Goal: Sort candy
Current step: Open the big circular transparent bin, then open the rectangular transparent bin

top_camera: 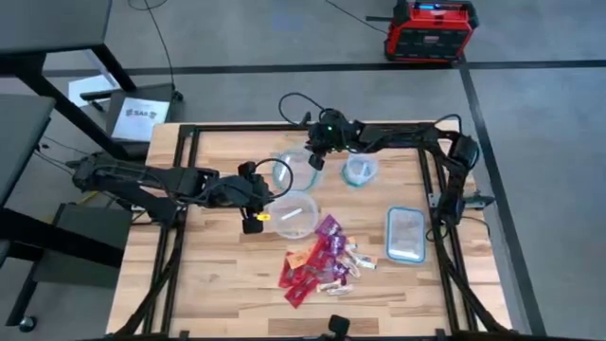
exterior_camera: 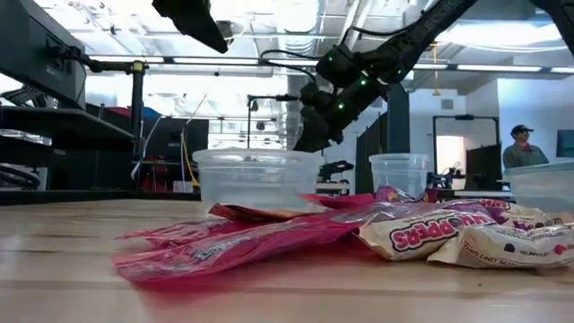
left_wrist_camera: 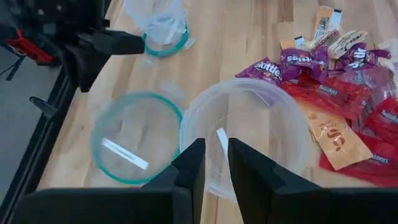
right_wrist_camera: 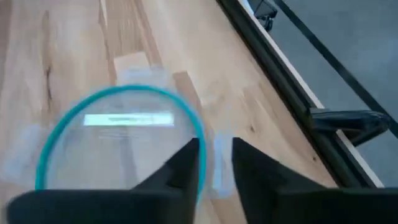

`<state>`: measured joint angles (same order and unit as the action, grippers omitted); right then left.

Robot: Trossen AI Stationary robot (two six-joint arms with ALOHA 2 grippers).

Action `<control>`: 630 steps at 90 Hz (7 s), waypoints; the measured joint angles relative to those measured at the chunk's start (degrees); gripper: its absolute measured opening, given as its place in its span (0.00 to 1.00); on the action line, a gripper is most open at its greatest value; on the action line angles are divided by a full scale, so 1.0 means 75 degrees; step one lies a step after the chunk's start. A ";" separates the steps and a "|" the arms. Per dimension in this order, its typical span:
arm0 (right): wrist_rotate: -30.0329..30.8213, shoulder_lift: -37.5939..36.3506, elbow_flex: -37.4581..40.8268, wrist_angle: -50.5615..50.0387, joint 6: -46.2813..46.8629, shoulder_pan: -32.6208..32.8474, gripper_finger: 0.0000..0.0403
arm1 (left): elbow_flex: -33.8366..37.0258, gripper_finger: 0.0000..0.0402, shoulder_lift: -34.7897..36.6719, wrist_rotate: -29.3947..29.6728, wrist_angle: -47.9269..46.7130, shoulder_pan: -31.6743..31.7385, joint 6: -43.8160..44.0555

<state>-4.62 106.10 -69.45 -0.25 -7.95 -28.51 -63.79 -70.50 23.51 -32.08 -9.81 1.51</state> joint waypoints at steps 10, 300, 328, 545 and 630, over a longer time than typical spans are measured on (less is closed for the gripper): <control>-0.0002 -0.0333 -0.0001 -0.0327 0.0376 -0.0013 0.41 | 0.0000 0.14 0.0000 0.0000 -0.0002 0.0024 0.0040; 0.0753 -0.4368 0.0564 -0.6396 0.3090 0.3869 0.56 | 0.0003 0.14 -0.0135 0.0315 -0.1116 0.0049 0.1316; 0.1358 -0.5639 0.3048 -0.7012 0.7585 0.6402 0.56 | 0.0000 0.14 -0.1339 -0.0933 0.0393 0.0119 0.0462; 0.5193 -0.5334 0.4712 -0.2027 0.8049 0.9500 0.56 | -0.2428 0.14 -0.5849 -0.4258 0.4304 0.0823 -0.0054; 0.7738 -0.0492 0.5556 0.3000 0.9788 1.0147 0.56 | -0.2434 0.14 -0.7006 -0.4933 0.5836 0.1021 -0.0319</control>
<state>53.41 102.41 -27.78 22.25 65.46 47.59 -82.04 -123.05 -13.49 11.69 -2.15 -0.88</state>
